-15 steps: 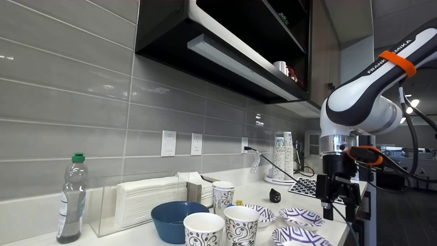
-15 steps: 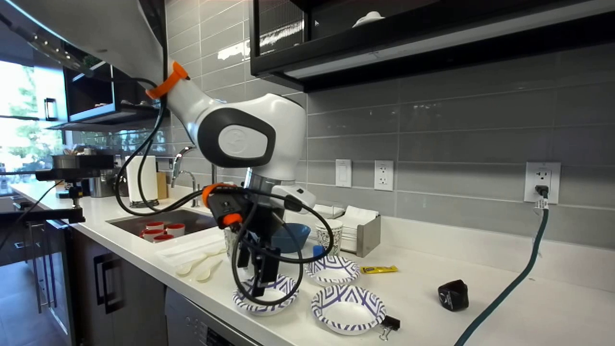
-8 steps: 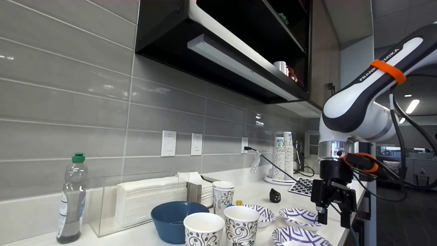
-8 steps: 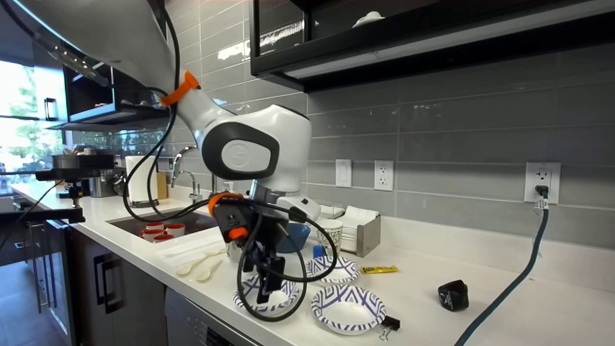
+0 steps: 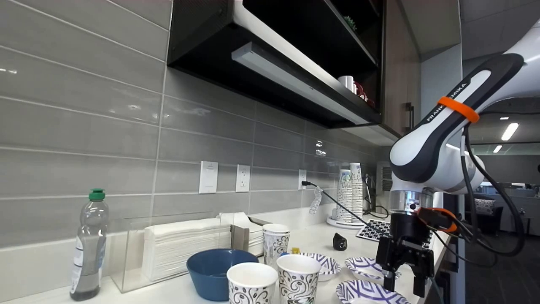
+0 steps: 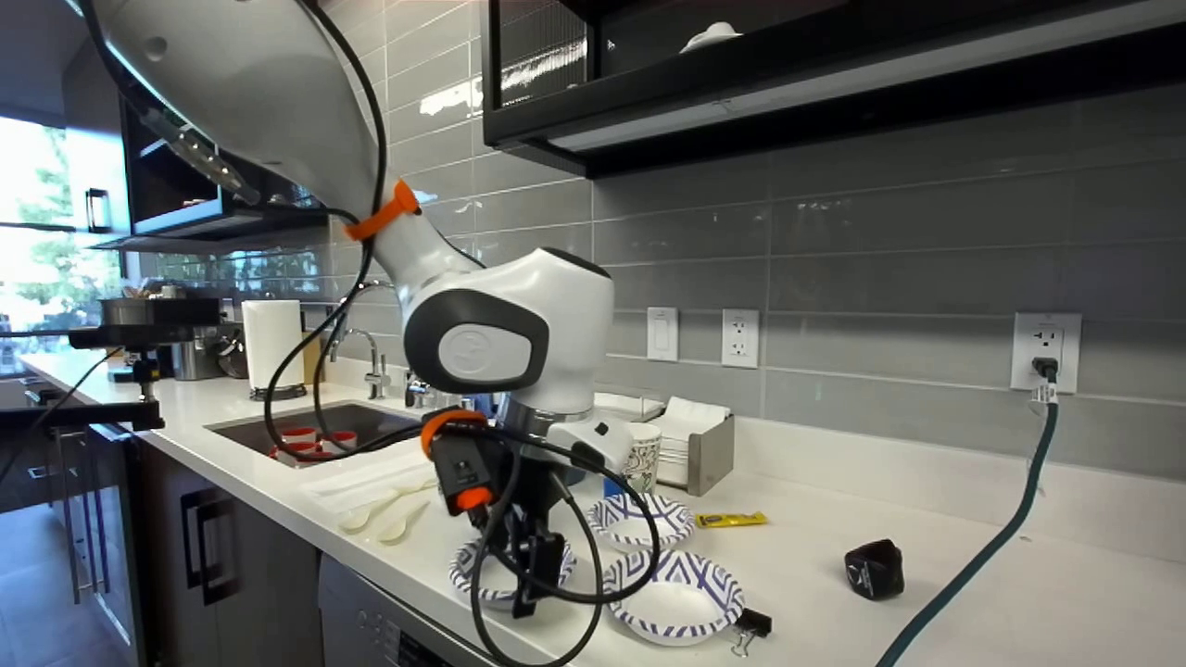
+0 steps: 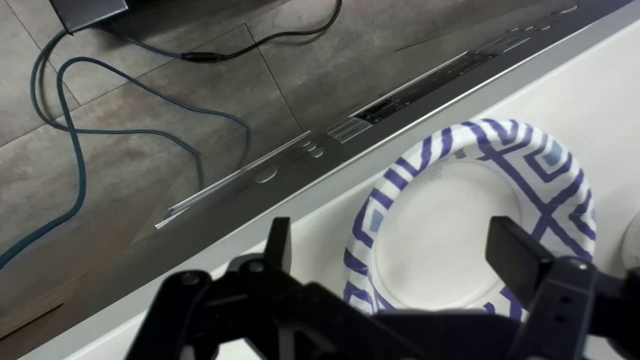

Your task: Stack the bowls together

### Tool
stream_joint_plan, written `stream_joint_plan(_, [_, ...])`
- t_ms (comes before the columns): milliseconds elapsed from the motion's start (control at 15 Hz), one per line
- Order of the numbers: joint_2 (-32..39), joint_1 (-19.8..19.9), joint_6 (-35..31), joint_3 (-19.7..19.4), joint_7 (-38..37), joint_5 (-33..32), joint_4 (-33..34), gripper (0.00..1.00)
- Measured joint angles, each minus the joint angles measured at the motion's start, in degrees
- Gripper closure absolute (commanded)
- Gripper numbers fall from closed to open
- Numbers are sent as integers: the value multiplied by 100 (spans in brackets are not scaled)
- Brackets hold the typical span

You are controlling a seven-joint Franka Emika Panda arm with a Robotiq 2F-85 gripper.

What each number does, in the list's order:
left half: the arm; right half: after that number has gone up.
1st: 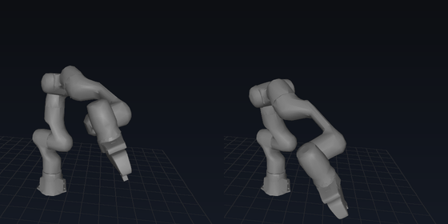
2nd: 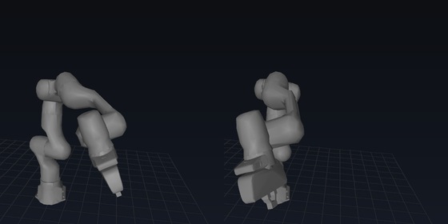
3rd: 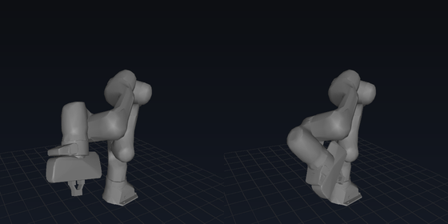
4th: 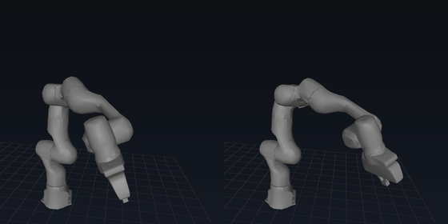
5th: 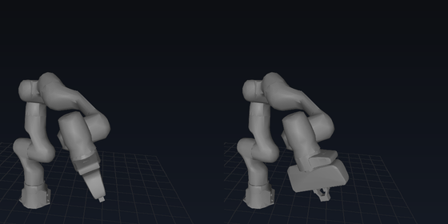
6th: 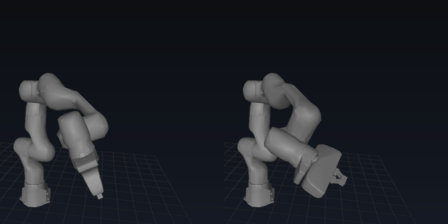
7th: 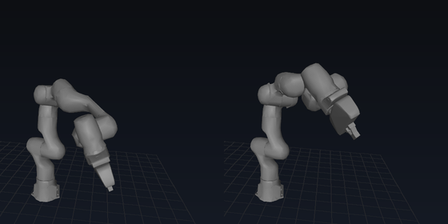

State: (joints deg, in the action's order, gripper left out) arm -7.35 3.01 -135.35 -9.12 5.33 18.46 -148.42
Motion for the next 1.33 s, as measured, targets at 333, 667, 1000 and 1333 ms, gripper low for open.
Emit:
stream_joint_plan(333, [234, 1, -169, 3, 4, 21, 45, 52])
stream_joint_plan(667, [286, 8, -195, 4, 4, 21, 80, 85])
stream_joint_plan(1000, [287, 53, -195, 3, 4, 21, 116, 100])
stream_joint_plan(1333, [281, 66, -185, 2, 79, 33, 196, 99])
